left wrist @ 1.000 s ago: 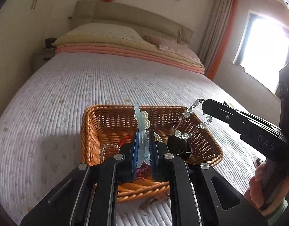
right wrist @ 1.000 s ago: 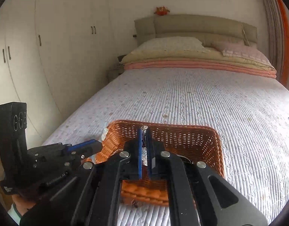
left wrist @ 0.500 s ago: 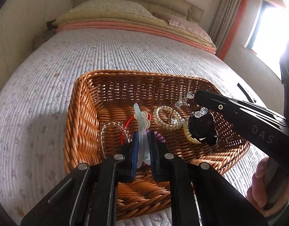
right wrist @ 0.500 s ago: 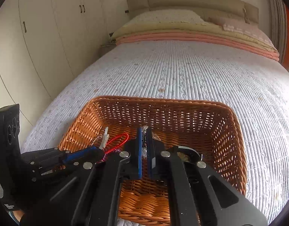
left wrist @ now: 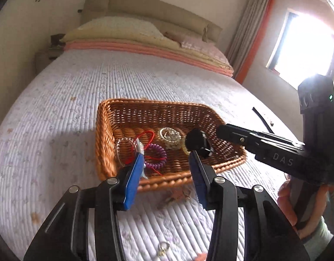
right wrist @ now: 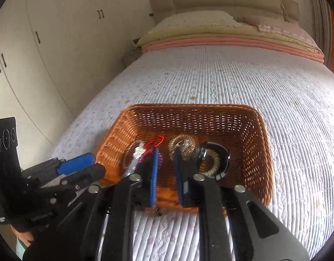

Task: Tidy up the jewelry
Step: 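Open both tools to drop the clip and chain into the basket, then lower the right tool onto the pink star-tag key and grasp it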

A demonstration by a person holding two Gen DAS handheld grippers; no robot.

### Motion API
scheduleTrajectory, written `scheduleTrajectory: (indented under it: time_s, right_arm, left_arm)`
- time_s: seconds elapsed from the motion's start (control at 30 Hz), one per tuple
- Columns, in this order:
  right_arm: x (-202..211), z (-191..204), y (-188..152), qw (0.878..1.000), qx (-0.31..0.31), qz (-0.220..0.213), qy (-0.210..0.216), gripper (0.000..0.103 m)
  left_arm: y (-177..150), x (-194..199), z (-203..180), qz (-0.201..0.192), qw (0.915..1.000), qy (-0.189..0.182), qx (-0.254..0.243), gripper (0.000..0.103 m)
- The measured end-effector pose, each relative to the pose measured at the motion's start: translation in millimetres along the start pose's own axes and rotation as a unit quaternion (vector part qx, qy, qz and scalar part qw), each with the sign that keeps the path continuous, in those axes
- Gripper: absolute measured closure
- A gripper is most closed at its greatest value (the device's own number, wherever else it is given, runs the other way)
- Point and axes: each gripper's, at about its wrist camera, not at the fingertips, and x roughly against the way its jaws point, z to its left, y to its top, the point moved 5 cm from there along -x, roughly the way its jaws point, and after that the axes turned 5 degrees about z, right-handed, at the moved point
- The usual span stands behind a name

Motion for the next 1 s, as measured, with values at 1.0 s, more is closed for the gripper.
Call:
scheduleTrajectory:
  time_s: [1.0]
  right_arm:
    - [-54.1,28.0,-87.4,0.997,0.037,0.068,0.020,0.063]
  left_arm:
    - [-120.6,-12.5,4.5,0.088,0.9959,-0.023,-0.006,0.067]
